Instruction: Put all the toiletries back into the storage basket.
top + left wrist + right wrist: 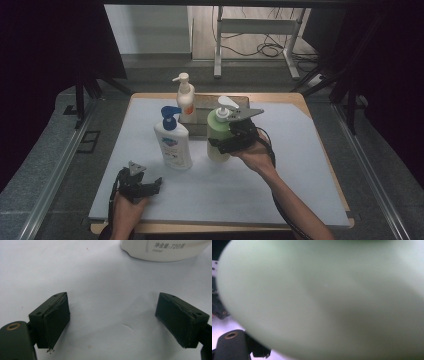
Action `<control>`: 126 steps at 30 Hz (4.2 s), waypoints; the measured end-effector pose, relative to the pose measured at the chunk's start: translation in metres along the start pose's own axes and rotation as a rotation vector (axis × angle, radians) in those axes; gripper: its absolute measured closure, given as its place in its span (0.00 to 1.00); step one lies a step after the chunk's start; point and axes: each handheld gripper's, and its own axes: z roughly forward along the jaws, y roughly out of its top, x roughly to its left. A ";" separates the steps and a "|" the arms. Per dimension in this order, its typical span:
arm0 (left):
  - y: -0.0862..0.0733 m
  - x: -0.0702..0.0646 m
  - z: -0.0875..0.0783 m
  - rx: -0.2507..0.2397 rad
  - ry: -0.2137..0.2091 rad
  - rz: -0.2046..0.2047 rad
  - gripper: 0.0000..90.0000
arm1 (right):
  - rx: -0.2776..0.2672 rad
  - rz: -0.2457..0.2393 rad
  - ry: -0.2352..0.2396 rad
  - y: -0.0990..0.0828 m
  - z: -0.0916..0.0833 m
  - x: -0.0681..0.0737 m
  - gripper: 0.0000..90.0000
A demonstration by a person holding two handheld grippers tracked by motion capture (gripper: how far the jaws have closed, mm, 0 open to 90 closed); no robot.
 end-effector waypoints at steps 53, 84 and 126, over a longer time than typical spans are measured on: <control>0.000 0.000 0.000 0.002 -0.001 0.000 0.13 | -0.024 0.055 -0.173 0.061 0.026 -0.049 0.13; 0.000 0.000 0.000 0.002 -0.002 -0.002 0.13 | -0.039 0.056 -0.236 0.068 0.061 -0.075 0.13; 0.000 0.000 0.000 0.004 -0.002 0.000 0.13 | 0.081 0.101 -0.201 0.034 0.108 -0.079 0.13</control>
